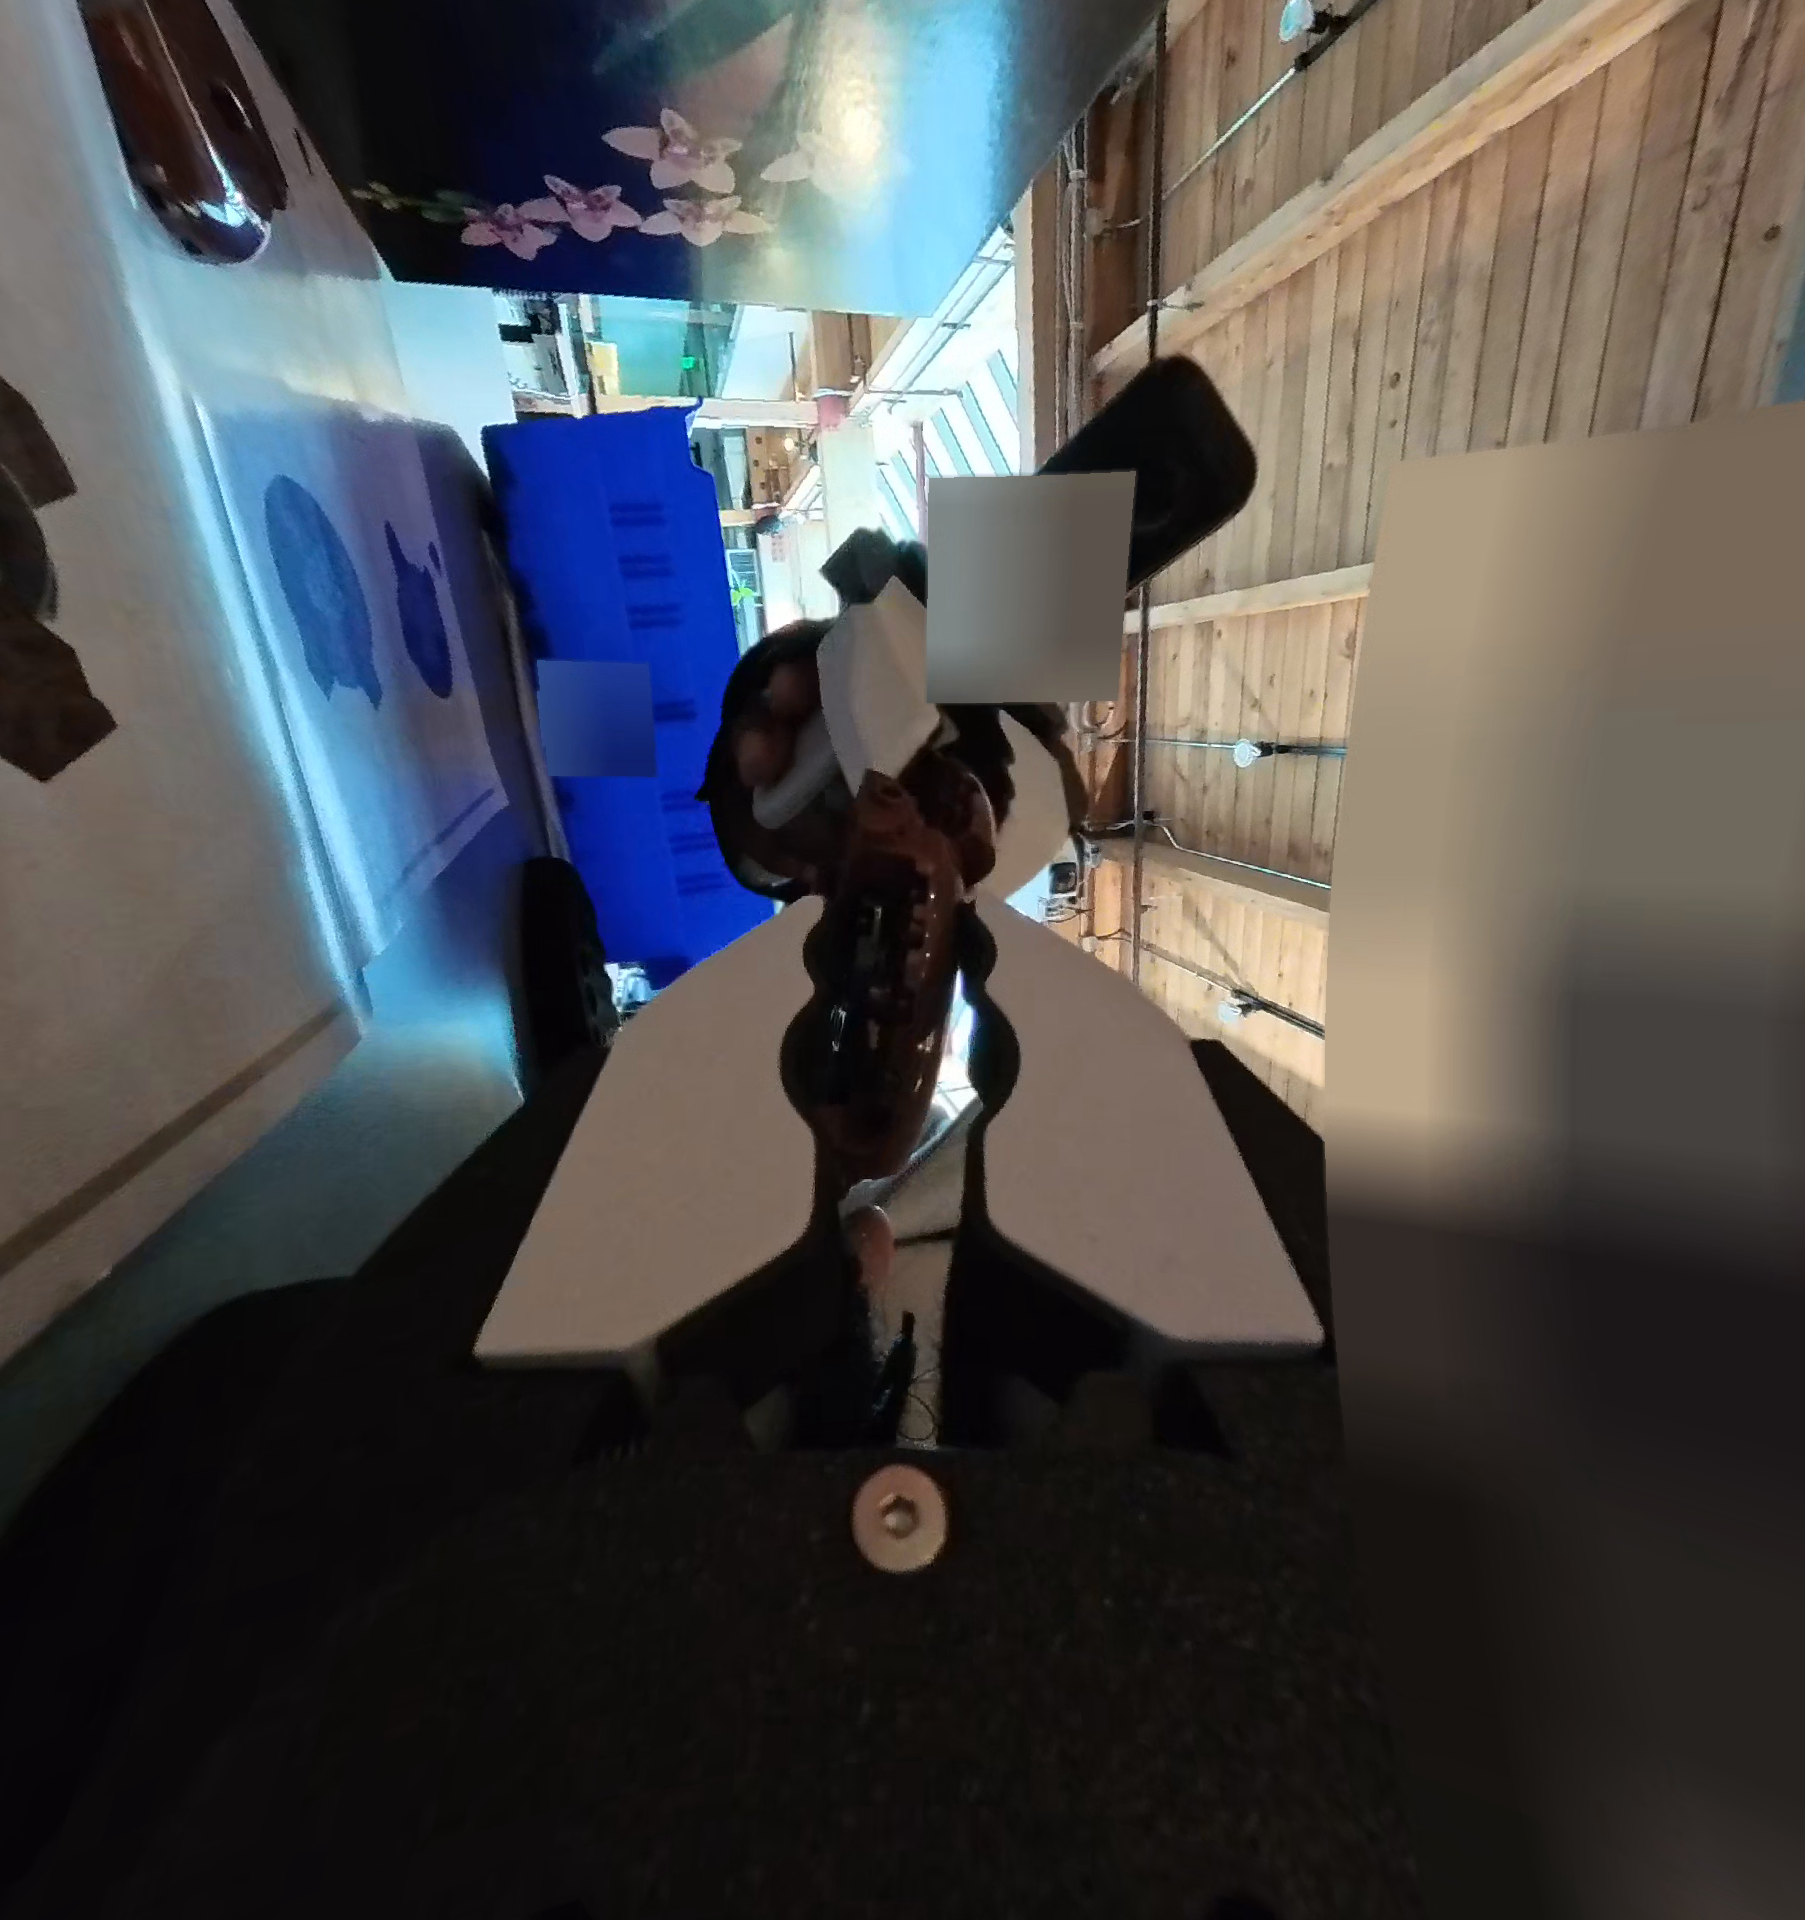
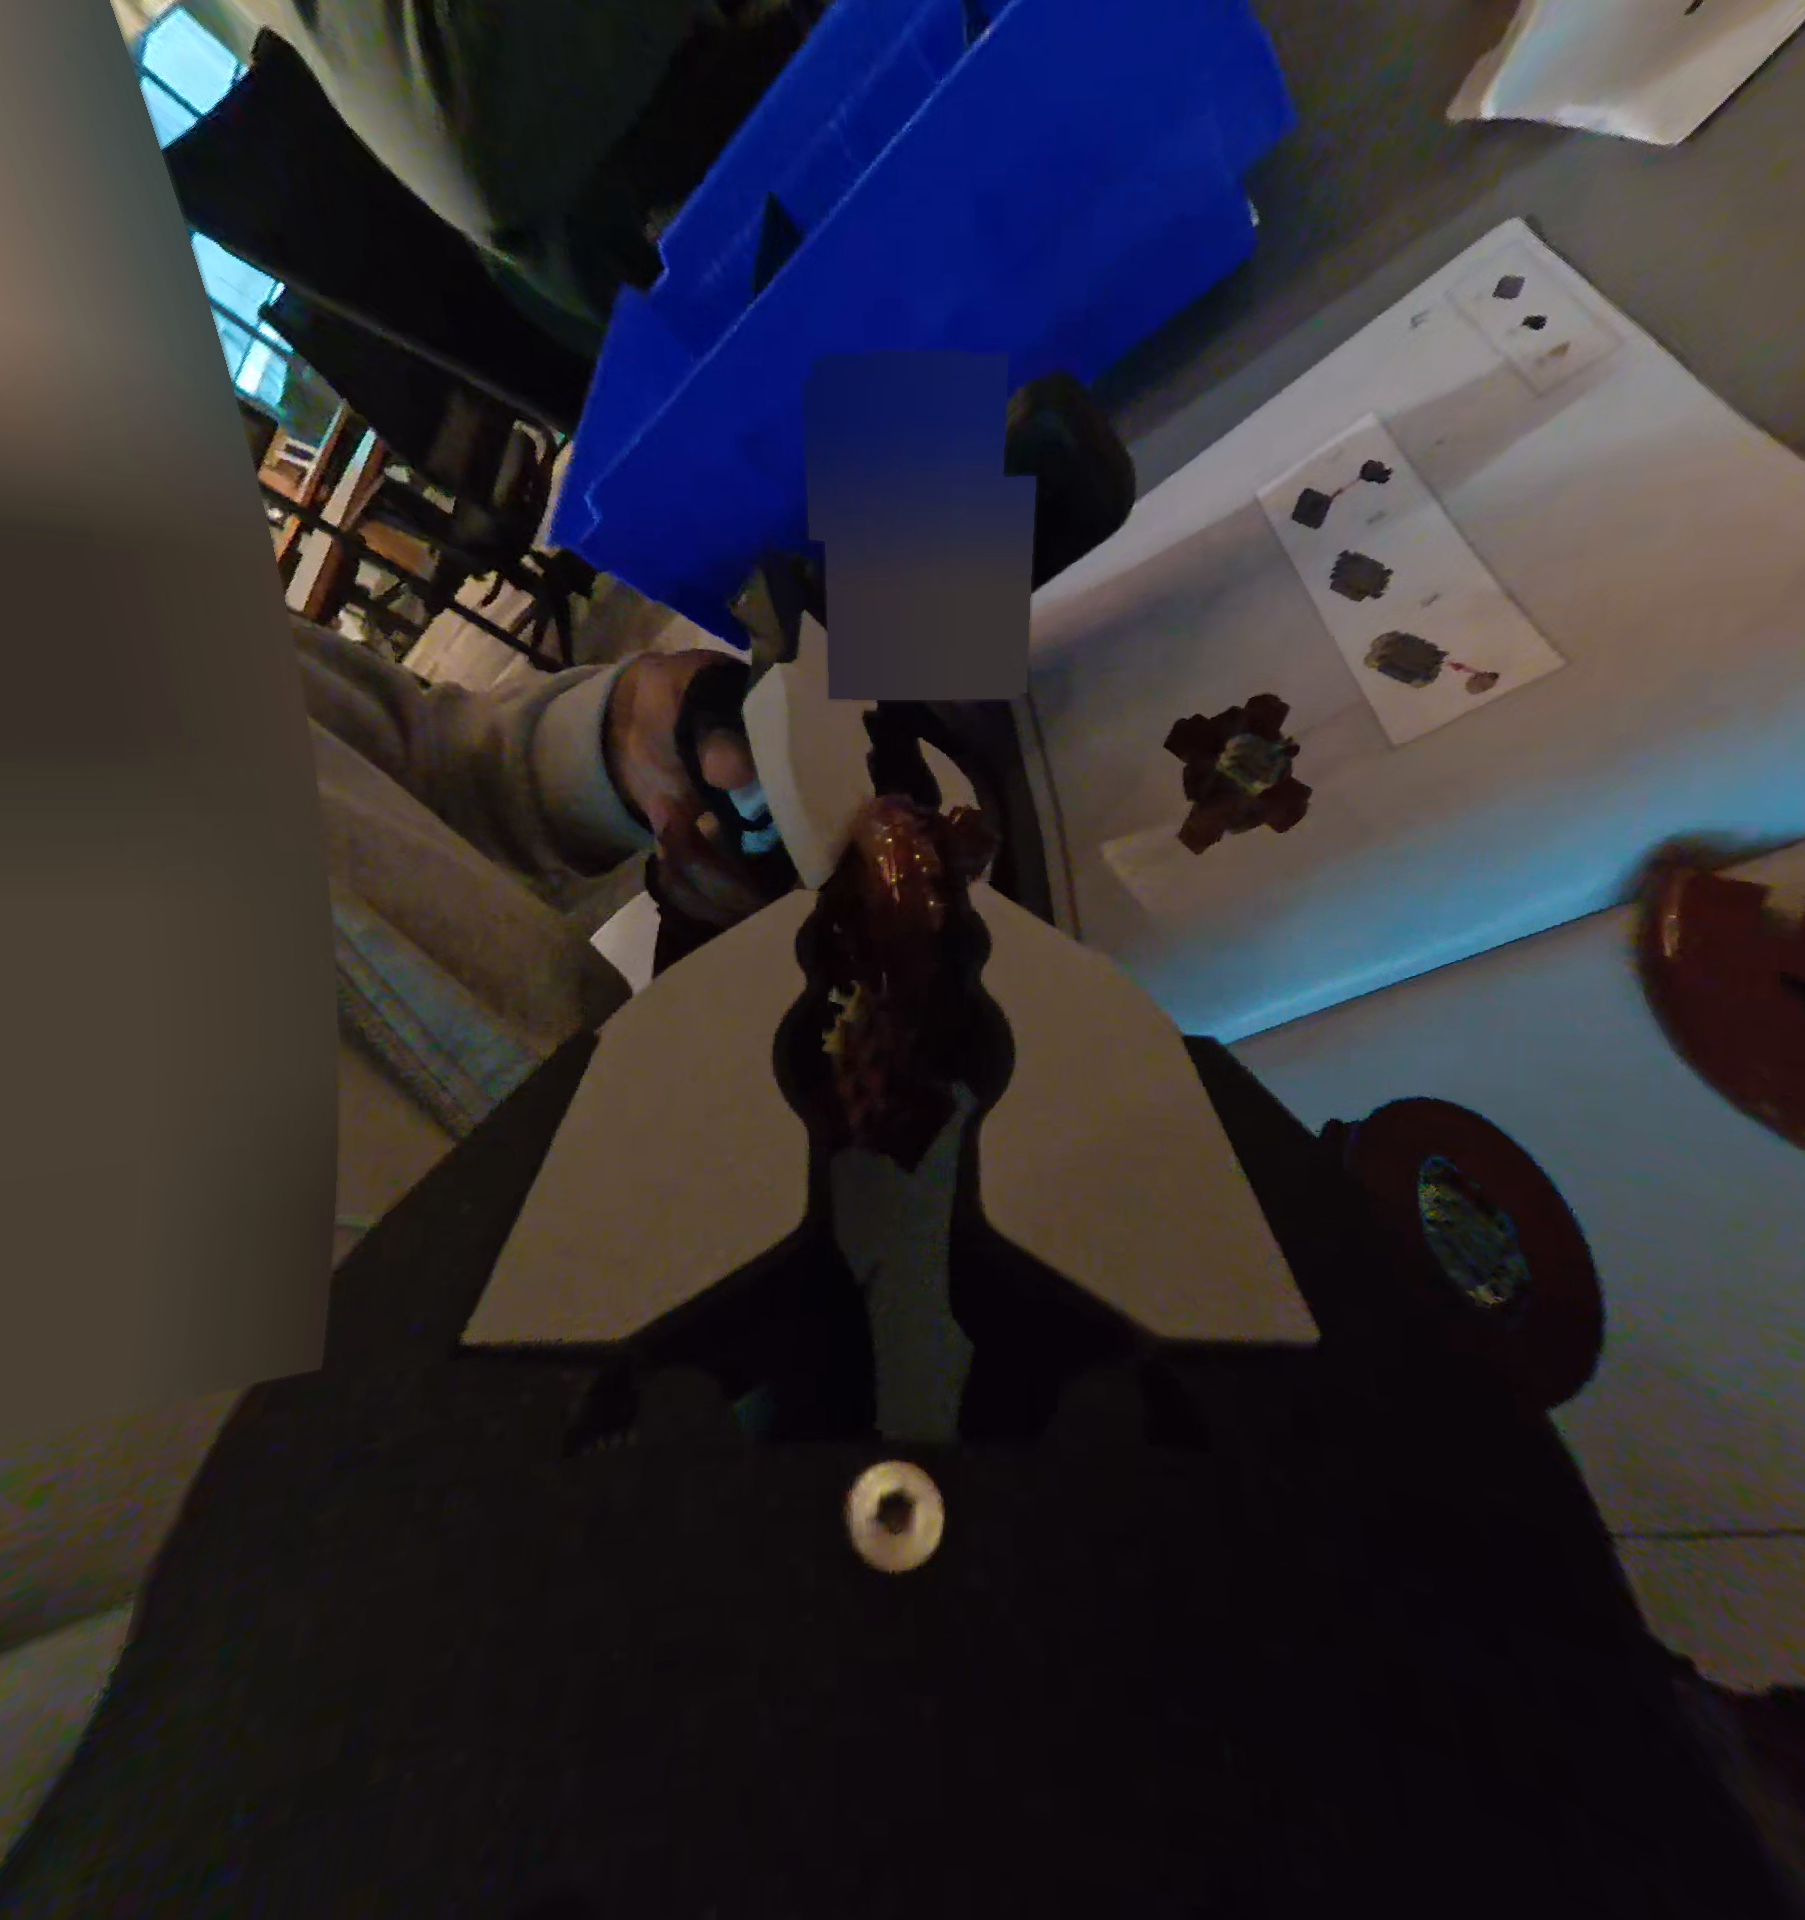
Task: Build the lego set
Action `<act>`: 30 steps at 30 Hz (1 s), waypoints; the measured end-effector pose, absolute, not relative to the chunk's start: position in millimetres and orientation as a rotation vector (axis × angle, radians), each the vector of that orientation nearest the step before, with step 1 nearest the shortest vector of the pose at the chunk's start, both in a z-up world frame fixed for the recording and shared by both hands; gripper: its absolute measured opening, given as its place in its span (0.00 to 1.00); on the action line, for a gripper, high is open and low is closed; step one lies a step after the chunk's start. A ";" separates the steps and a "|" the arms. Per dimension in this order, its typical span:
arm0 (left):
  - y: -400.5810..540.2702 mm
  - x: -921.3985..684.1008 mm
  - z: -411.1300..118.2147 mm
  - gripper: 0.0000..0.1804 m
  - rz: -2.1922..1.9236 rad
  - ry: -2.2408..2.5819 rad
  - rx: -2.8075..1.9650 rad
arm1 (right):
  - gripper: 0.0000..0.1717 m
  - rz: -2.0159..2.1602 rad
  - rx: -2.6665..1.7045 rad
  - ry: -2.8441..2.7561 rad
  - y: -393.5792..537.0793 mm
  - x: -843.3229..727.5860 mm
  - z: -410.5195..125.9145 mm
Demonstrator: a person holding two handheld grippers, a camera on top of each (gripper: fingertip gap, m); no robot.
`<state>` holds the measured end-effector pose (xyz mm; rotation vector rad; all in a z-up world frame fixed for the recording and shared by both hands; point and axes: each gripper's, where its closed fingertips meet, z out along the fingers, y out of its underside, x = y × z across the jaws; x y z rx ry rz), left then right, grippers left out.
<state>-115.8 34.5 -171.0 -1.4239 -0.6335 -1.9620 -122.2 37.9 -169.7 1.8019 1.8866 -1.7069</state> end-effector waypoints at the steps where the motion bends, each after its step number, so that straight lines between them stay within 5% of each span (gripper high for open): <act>1: 34.0 -115.6 -170.6 0.12 -1.965 -0.629 -1.423 | 0.12 -1.692 1.797 1.895 37.6 -121.4 -169.3; 10: 33.5 -115.2 -170.5 0.11 -1.948 -0.613 -1.427 | 0.05 -1.640 1.761 1.923 44.1 -119.2 -168.0; 30: 33.9 -114.9 -171.4 0.11 -1.890 -0.595 -1.441 | 0.04 -1.593 1.735 1.646 39.2 -118.1 -167.6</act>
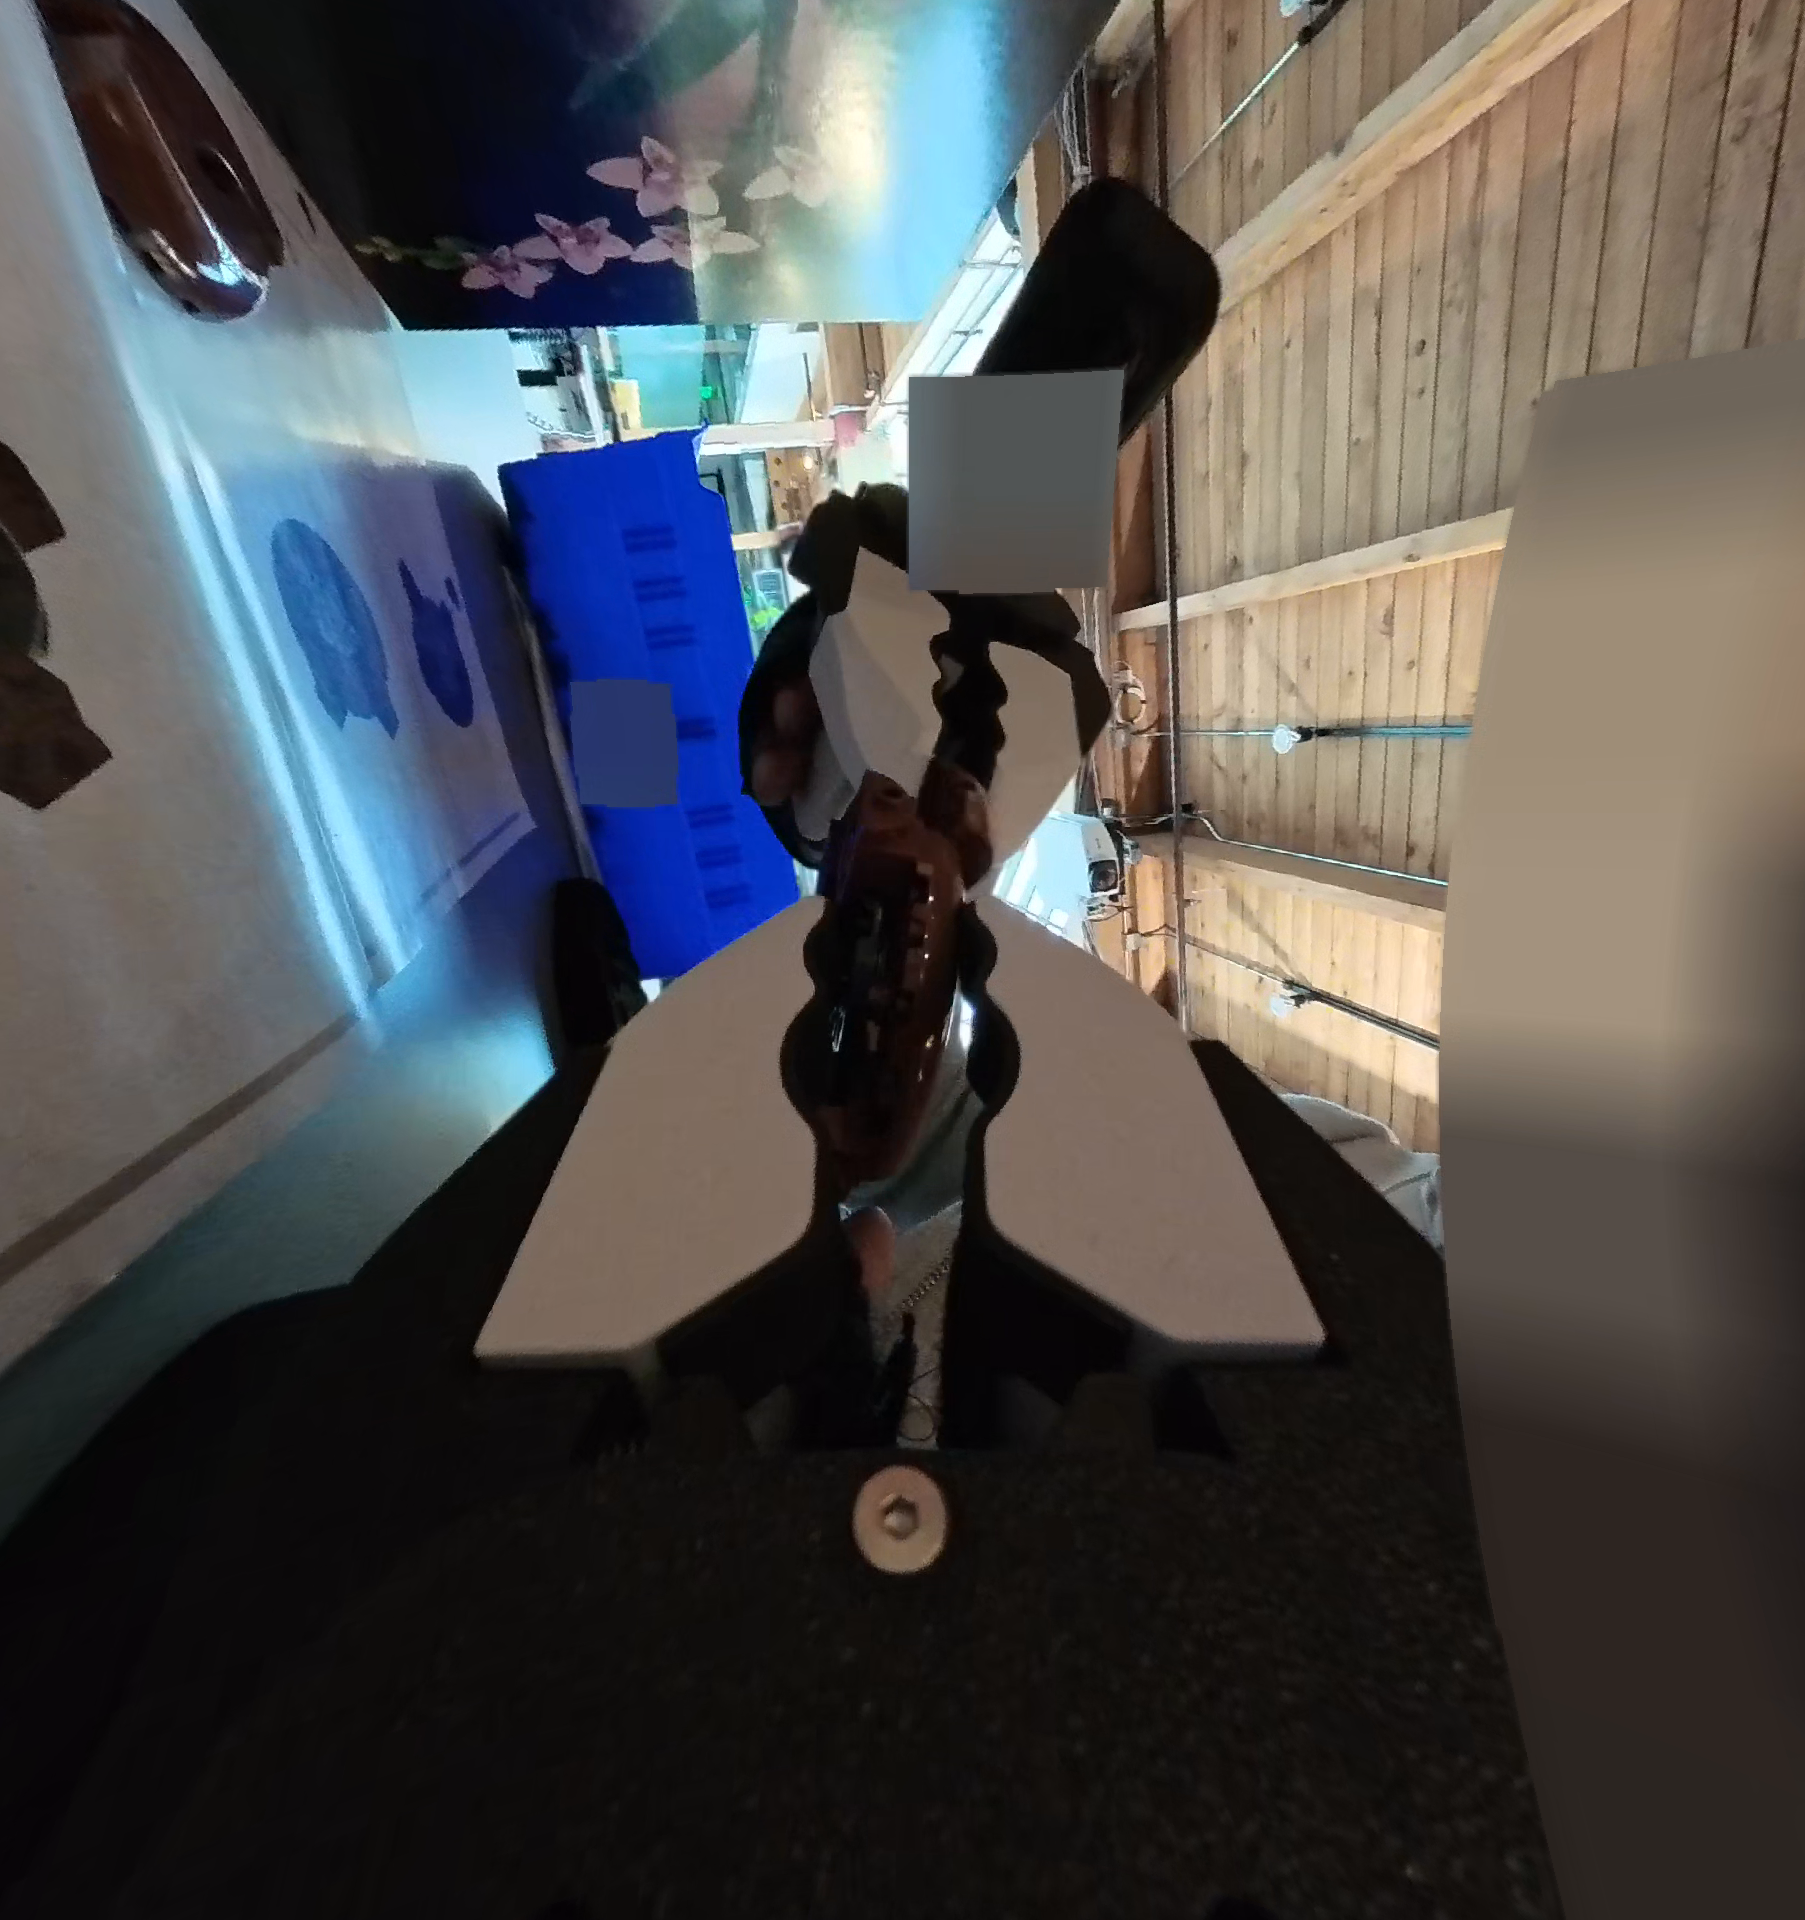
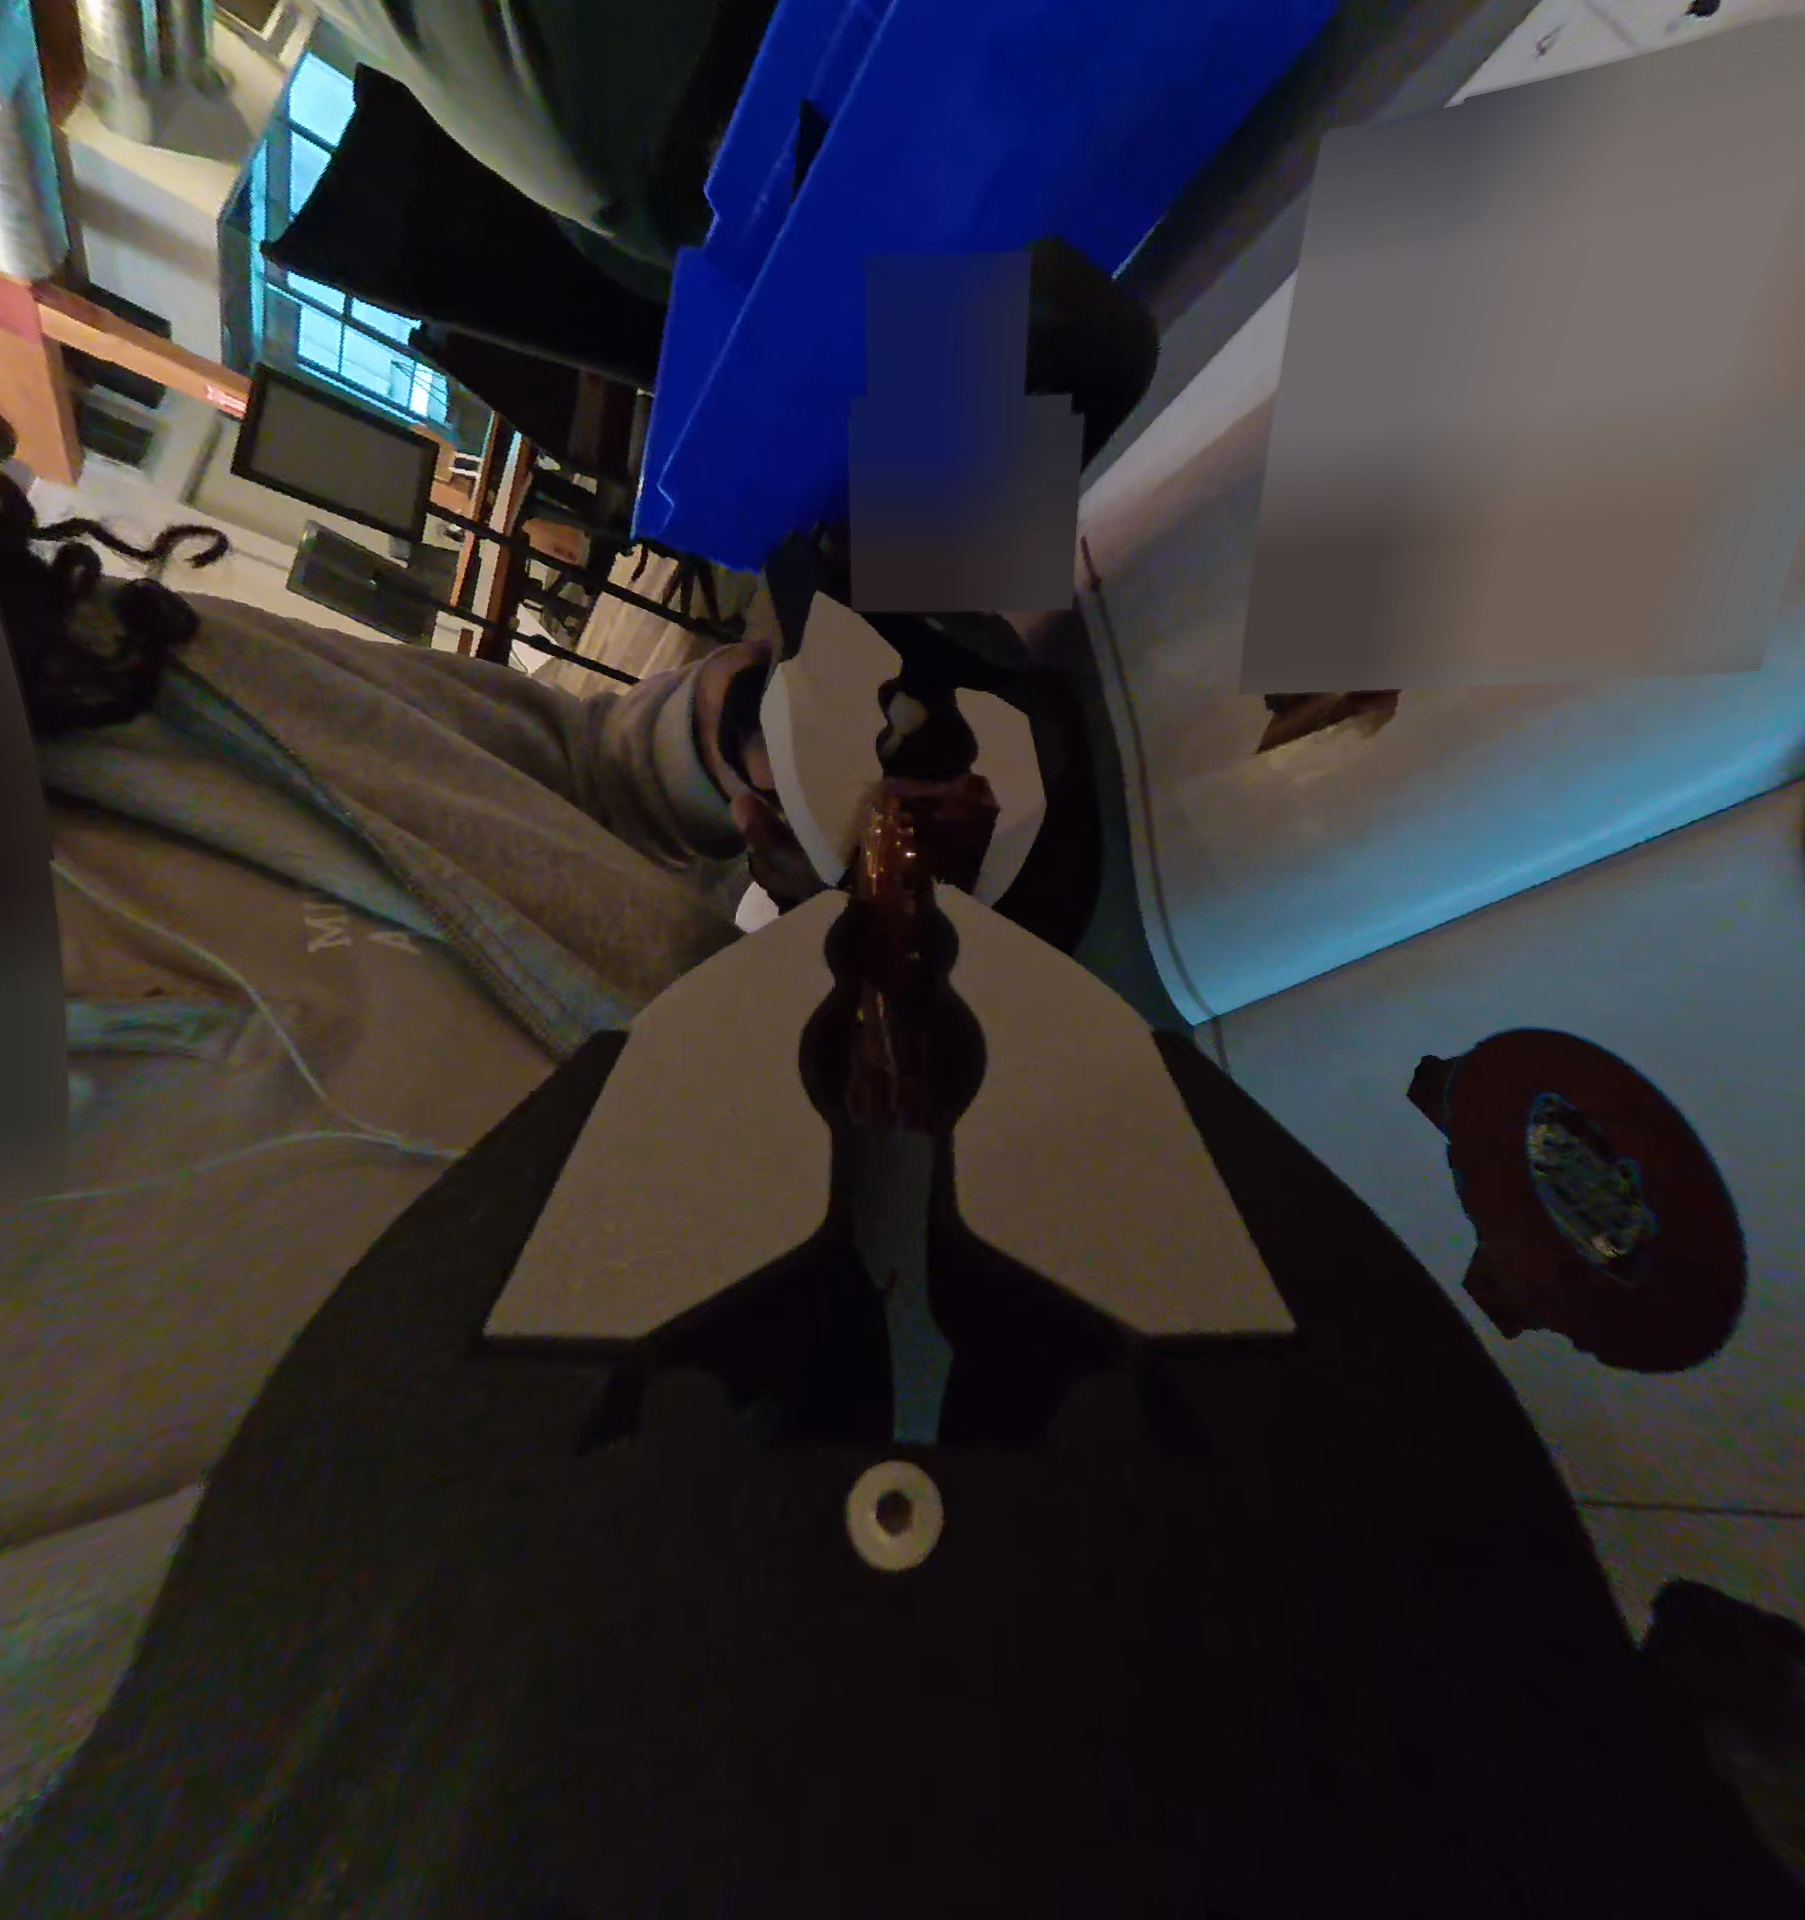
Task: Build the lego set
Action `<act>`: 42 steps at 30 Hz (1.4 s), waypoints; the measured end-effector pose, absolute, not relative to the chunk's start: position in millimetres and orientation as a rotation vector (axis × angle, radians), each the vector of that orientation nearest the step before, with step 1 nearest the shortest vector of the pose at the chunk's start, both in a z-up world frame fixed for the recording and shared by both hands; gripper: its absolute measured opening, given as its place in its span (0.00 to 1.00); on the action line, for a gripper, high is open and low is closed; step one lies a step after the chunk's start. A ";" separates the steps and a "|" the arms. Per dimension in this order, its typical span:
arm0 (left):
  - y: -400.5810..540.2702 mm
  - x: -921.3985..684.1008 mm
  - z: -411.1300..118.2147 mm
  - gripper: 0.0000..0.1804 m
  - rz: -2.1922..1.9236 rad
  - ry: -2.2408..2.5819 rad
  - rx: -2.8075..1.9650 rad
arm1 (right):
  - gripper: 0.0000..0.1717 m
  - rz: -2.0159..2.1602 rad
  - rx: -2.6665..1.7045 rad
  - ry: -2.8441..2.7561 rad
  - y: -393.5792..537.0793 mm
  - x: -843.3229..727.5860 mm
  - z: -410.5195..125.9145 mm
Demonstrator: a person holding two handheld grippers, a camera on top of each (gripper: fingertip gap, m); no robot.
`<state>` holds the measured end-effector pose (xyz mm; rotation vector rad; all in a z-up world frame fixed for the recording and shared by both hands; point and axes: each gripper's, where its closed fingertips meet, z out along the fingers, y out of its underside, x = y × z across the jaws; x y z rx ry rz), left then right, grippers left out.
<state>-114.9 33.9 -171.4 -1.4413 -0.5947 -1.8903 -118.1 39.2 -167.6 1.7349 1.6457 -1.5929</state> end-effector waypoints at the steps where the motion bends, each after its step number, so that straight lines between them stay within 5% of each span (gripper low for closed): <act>1: 33.9 -115.0 -171.6 0.11 -1.888 -0.595 -1.442 | 0.04 -1.588 1.742 1.647 39.4 -118.3 -167.8; 13: 31.9 -116.0 -167.3 0.11 -1.886 -0.566 -1.414 | 0.16 -1.512 1.771 1.830 41.1 -116.2 -169.6; 22: 31.8 -116.9 -166.8 0.11 -1.868 -0.562 -1.410 | 0.11 -1.574 1.725 2.071 40.5 -116.2 -160.6; 31: 33.7 -119.0 -168.6 0.11 -1.865 -0.587 -1.408 | 0.05 -1.229 1.657 2.893 51.8 -122.3 -171.1; 42: 32.1 -116.4 -165.3 0.11 -1.777 -0.518 -1.423 | 0.05 -1.249 1.780 1.960 40.1 -109.2 -157.7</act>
